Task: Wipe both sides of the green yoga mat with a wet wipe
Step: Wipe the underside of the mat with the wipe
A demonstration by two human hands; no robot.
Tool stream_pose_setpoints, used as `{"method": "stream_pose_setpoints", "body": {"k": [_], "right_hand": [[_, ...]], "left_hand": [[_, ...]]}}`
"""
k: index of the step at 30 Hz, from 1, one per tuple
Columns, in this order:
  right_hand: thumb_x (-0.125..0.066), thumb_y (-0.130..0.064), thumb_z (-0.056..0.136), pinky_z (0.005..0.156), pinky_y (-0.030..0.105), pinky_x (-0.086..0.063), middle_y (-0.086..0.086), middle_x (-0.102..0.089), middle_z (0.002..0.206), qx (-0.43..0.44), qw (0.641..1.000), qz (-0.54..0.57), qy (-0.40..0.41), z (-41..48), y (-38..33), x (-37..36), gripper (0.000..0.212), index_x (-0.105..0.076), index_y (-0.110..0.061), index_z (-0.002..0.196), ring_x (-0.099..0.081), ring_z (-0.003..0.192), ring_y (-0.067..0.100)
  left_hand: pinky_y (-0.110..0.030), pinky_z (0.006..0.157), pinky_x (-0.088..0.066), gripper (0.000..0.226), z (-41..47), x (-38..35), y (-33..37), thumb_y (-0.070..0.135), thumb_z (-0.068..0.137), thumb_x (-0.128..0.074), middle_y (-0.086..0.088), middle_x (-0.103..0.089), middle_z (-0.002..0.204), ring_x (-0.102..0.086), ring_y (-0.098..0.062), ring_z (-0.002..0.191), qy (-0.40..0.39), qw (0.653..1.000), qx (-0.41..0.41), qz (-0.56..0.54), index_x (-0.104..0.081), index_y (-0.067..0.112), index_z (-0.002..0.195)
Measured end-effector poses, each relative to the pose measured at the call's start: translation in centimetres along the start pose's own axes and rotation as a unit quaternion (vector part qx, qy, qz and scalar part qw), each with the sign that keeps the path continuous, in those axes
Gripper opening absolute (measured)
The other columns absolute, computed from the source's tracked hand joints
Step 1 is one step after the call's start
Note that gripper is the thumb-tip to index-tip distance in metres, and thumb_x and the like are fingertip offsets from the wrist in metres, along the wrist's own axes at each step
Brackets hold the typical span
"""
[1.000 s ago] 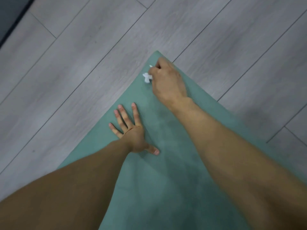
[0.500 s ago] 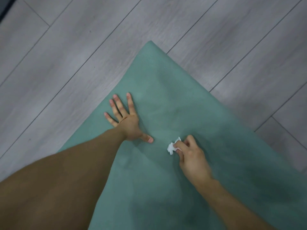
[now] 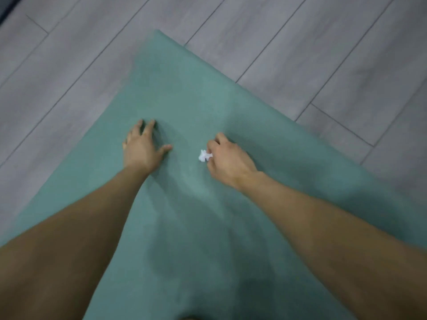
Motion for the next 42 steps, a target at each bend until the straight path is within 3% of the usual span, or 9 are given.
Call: {"method": "stream_pose_setpoints", "body": {"k": [5, 10, 12, 18, 26, 29, 32, 37, 42], "right_hand": [[-0.047, -0.030, 0.099, 0.073, 0.039, -0.042, 0.016, -0.067, 0.101, 0.112, 0.981, -0.153, -0.043, -10.1, 5.9, 7.3, 0.014, -0.045, -0.021, 0.089, -0.064, 0.093, 0.039], [-0.028, -0.054, 0.086, 0.070, 0.039, -0.051, 0.018, -0.061, 0.076, 0.011, 0.976, -0.217, -0.025, -17.7, 19.8, 10.7, 0.048, -0.048, -0.012, 0.075, -0.064, 0.079, 0.038], [-0.029, -0.073, 0.080, 0.065, 0.035, -0.048, 0.013, -0.059, 0.071, -0.043, 0.976, -0.209, 0.032, -19.5, 24.4, 11.6, 0.065, -0.055, -0.014, 0.073, -0.061, 0.074, 0.035], [-0.069, -0.089, 0.067, 0.066, 0.036, -0.042, -0.002, -0.053, 0.071, -0.102, 0.988, -0.042, 0.108, -20.8, 30.8, 11.5, 0.072, -0.051, -0.020, 0.069, -0.056, 0.074, 0.028], [-0.089, -0.075, 0.055, 0.075, 0.035, -0.046, -0.003, -0.063, 0.105, -0.137, 0.990, 0.025, 0.034, -20.2, 29.8, 9.8, 0.093, -0.046, -0.022, 0.117, -0.059, 0.093, 0.023], [-0.087, -0.063, 0.062, 0.078, 0.035, -0.052, -0.005, -0.071, 0.107, -0.119, 0.990, 0.034, 0.064, -22.5, 27.0, 11.9, 0.077, -0.043, -0.025, 0.113, -0.066, 0.098, 0.023], [-0.082, -0.037, 0.079, 0.077, 0.036, -0.050, 0.001, -0.070, 0.110, -0.082, 0.992, 0.033, 0.093, -26.6, 21.2, 15.7, 0.053, -0.046, -0.018, 0.113, -0.066, 0.097, 0.030], [-0.068, -0.021, 0.094, 0.068, 0.040, -0.047, 0.006, -0.066, 0.100, -0.041, 0.990, 0.058, 0.123, -36.3, 11.4, 26.2, 0.022, -0.049, -0.016, 0.105, -0.065, 0.088, 0.034], [-0.074, -0.006, 0.084, 0.058, 0.038, -0.048, 0.003, -0.060, 0.088, -0.031, 0.990, 0.054, 0.124, -44.2, 6.1, 39.8, 0.028, -0.050, -0.016, 0.095, -0.064, 0.081, 0.032]], "left_hand": [[-0.050, 0.109, -0.046, 0.056, -14.5, -4.2, 8.3, 0.020, 0.088, -0.065, -0.016, -0.054, 0.139, -0.051, -0.040, 0.130, 0.083, 0.995, -0.032, -0.039, -0.059, 0.014, 0.144], [-0.052, 0.126, -0.024, 0.137, -26.7, -12.2, 16.0, 0.087, 0.057, -0.078, -0.014, -0.011, 0.172, -0.014, -0.036, 0.159, -0.068, 0.996, -0.038, 0.036, -0.014, 0.036, 0.167], [-0.059, 0.129, -0.013, 0.160, -27.8, -14.1, 16.8, 0.090, 0.043, -0.081, -0.015, 0.013, 0.175, 0.008, -0.037, 0.162, -0.108, 0.991, -0.025, 0.069, 0.006, 0.039, 0.167], [-0.061, 0.129, -0.010, 0.166, -26.9, -14.3, 16.3, 0.086, 0.036, -0.087, -0.011, 0.017, 0.175, 0.012, -0.034, 0.162, -0.106, 0.992, -0.002, 0.072, 0.006, 0.042, 0.167], [-0.060, 0.129, -0.011, 0.168, -26.3, -15.1, 15.3, 0.093, 0.031, -0.081, -0.010, 0.018, 0.175, 0.012, -0.034, 0.162, -0.117, 0.989, 0.004, 0.089, 0.008, 0.045, 0.166], [-0.054, 0.128, -0.026, 0.150, -26.0, -13.0, 15.9, 0.095, 0.044, -0.076, -0.013, -0.005, 0.176, -0.013, -0.035, 0.162, -0.187, 0.980, 0.028, 0.058, -0.012, 0.040, 0.168], [-0.051, 0.105, -0.054, 0.090, -26.1, -6.2, 19.9, 0.086, 0.084, -0.057, -0.007, -0.053, 0.154, -0.053, -0.037, 0.137, -0.200, 0.963, 0.109, -0.142, -0.053, 0.027, 0.152], [-0.067, 0.080, -0.060, 0.137, -30.2, 8.5, 29.2, 0.098, 0.045, -0.074, -0.004, -0.047, 0.146, -0.053, -0.041, 0.126, -0.135, 0.804, 0.321, -0.482, -0.039, 0.026, 0.157], [-0.060, 0.072, -0.064, 0.062, -33.4, 22.5, 39.1, 0.034, 0.072, -0.090, -0.018, -0.063, 0.119, -0.067, -0.043, 0.102, -0.158, 0.834, 0.328, -0.415, -0.058, 0.007, 0.117]]}}
Point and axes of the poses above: each hand's wrist, its own z-axis towards the middle knuckle, its own x-axis out of the back of the hand, y = z × x, the point moved 9 cm from there along z, towards the middle knuckle
